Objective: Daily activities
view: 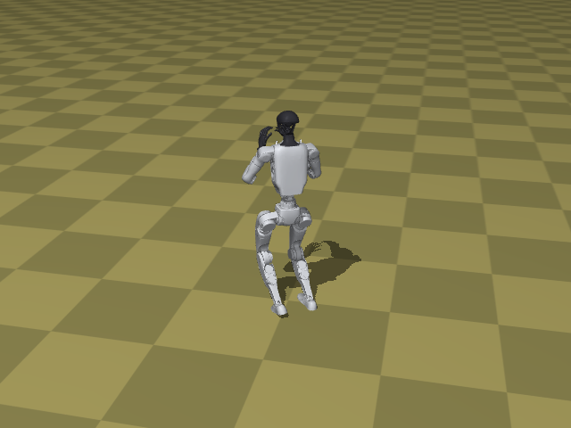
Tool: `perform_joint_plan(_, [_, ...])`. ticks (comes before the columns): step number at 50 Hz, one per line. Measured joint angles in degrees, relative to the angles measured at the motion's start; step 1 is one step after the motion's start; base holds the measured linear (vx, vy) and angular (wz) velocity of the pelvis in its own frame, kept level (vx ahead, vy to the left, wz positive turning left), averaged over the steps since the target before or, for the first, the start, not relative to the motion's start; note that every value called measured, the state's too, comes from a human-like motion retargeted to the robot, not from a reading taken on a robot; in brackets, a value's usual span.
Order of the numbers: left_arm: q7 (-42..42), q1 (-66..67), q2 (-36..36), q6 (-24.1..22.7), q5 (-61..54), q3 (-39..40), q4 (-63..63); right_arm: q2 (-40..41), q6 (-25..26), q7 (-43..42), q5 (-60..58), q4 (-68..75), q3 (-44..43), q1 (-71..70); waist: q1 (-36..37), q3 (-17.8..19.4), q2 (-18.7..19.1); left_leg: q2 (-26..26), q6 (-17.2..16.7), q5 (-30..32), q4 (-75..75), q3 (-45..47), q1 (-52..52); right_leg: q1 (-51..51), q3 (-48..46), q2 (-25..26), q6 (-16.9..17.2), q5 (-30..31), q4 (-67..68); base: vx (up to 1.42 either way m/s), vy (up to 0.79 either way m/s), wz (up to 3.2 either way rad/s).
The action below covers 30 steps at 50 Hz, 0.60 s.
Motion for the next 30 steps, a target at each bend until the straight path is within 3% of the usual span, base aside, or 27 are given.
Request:
perform_joint_plan(3, [1.92,-0.84,-0.63,-0.09,1.21,-0.11,0.53,1.16,-0.24,-2.41,-1.66,0.38,0.02,-0.02,-0.37,0.01,0.49,-0.5,-0.38,1.71,-3.15,-0.29,0.93,0.28,1.02,0.42,0.38,1.35,-2.1,-0.02,-0.01,-0.58])
perform_joint_plan(10, [6.39,-2.52,-0.07,-0.1,4.63,-1.54,-1.06,2.44,-0.95,-5.18,-6.56,-2.56,3.06,-1.89,-0.53,-1.7,0.73,-2.82,-4.22,11.87,-12.66,-3.88,1.83,0.52,2.95,1.23,1.87,6.66,-9.57,-0.05,-0.02,-0.65])
perform_joint_plan(15, [9.46,-3.15,0.48,0.58,7.34,-3.23,-2.44,1.99,-1.1,-7.23,-10.74,-4.51,5.52,-4.04,-0.37,-2.25,0.78,-2.89,-4.94,14.41,-14.8,-4.75,1.05,0.14,3.51,1.97,2.81,8.03,-13.45,-0.05,-0.02,-0.61])
perform_joint_plan(22, [13.2,-2.2,0.39,0.68,8.55,-5.55,-2.98,1.39,-1.48,-10.84,-13.4,-6.13,8.05,-3.72,-0.65,-1.86,1.35,-2.26,-5.05,12.18,-13.89,-5.94,-0.31,-0.52,4.26,3.55,3.96,8.43,-14.88,-0.02,-0.01,-0.53])
perform_joint_plan(30, [16.57,-1.18,-0.19,1.54,8.83,-6.9,-3.06,1.19,-2.04,-14.56,-14.42,-6.94,9.54,-3.4,-1.2,-1.45,2.36,-1.12,-2.58,3.05,-12.5,-7.18,-0.58,-0.5,5.51,5.19,4.26,7.73,-15.35,0.01,0.01,-0.46])
